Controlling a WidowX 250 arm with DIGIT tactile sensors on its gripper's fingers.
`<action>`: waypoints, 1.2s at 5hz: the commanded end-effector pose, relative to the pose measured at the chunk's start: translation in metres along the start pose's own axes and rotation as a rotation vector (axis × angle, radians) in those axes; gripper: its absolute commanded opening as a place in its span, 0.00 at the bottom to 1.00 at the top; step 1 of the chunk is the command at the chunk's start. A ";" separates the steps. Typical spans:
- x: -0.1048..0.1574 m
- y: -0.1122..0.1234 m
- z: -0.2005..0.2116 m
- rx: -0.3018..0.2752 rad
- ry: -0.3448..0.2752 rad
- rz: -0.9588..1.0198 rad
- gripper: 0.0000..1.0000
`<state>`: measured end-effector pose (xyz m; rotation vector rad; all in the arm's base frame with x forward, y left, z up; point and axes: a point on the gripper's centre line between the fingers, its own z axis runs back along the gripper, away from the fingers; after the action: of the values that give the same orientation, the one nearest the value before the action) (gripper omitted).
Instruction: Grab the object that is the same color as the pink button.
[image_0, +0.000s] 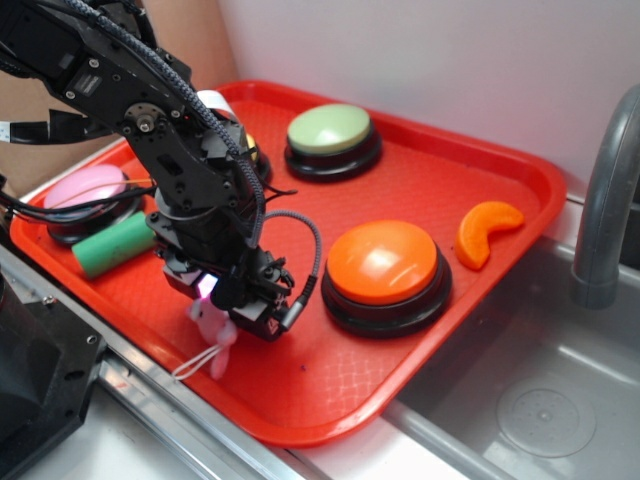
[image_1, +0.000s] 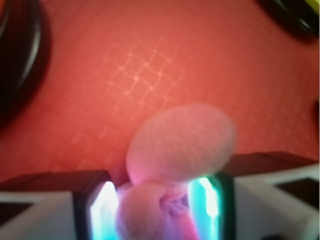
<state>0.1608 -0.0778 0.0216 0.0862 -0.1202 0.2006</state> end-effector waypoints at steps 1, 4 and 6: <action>0.025 0.013 0.040 -0.046 0.087 0.028 0.00; 0.088 0.072 0.124 -0.213 0.067 -0.122 0.00; 0.106 0.092 0.150 -0.194 0.001 -0.148 0.00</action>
<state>0.2232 0.0144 0.1764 -0.1060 -0.0775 0.0434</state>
